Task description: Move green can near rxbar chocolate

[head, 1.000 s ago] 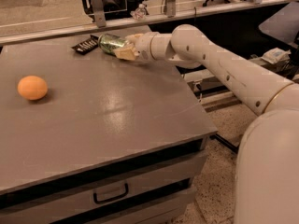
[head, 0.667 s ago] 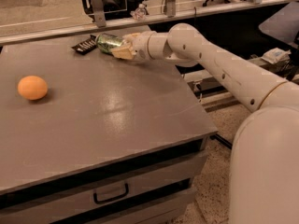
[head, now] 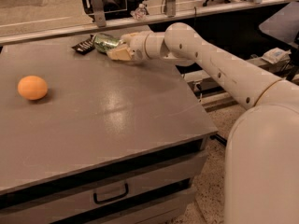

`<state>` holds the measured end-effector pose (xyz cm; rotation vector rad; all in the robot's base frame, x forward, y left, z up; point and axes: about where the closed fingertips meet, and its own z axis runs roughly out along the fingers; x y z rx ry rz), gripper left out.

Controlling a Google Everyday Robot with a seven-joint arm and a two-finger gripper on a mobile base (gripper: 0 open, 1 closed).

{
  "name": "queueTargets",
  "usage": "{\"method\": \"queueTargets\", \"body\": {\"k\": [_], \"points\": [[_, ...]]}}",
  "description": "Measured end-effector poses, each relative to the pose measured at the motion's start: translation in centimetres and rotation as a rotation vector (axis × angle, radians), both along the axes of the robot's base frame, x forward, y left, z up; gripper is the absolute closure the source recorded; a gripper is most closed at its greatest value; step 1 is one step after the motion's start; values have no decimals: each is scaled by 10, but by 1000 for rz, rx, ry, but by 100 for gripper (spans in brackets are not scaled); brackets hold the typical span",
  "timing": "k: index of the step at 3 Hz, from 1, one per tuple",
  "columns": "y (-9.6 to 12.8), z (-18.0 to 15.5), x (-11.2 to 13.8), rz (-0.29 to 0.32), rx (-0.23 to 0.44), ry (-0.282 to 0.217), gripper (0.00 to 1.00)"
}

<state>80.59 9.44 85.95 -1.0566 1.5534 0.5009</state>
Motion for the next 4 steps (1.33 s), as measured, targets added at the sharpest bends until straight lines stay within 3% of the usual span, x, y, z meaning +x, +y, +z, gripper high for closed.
{"method": "queueTargets", "body": {"k": [1, 2, 3, 4], "points": [[1, -1, 0, 0, -1, 1, 0], [-1, 0, -2, -2, -1, 0, 0], [-17, 7, -9, -14, 12, -8, 0], [-51, 23, -29, -35, 28, -24, 0]]}}
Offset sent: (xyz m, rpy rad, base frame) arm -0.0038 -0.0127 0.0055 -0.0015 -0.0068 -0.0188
